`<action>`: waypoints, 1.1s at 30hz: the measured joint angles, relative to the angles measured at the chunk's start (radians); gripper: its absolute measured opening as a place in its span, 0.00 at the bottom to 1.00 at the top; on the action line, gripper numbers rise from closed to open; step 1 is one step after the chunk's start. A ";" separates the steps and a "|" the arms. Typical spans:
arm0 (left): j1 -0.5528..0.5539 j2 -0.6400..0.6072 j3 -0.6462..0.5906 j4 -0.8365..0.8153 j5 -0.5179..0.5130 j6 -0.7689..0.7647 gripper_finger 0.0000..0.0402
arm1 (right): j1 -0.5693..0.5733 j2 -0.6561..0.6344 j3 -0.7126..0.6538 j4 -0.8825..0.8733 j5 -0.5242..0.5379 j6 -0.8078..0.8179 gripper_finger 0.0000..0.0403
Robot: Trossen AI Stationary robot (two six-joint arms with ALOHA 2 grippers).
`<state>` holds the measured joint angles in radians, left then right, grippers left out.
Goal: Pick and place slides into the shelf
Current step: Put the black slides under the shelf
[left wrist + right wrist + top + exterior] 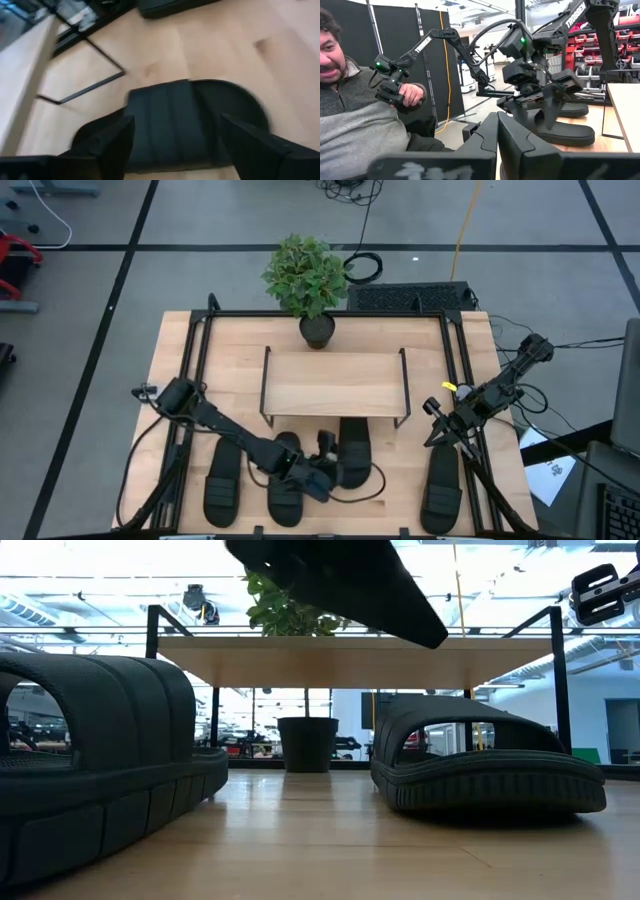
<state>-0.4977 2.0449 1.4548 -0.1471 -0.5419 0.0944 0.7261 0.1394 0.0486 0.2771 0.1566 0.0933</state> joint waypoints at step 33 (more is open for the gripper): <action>0.026 0.149 0.000 0.172 -0.028 0.065 0.86 | 0.000 0.023 0.000 0.018 0.031 0.019 0.00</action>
<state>-0.4713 2.1943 1.4544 0.0246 -0.5700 0.1599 0.7261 0.1623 0.0486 0.2951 0.1871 0.1122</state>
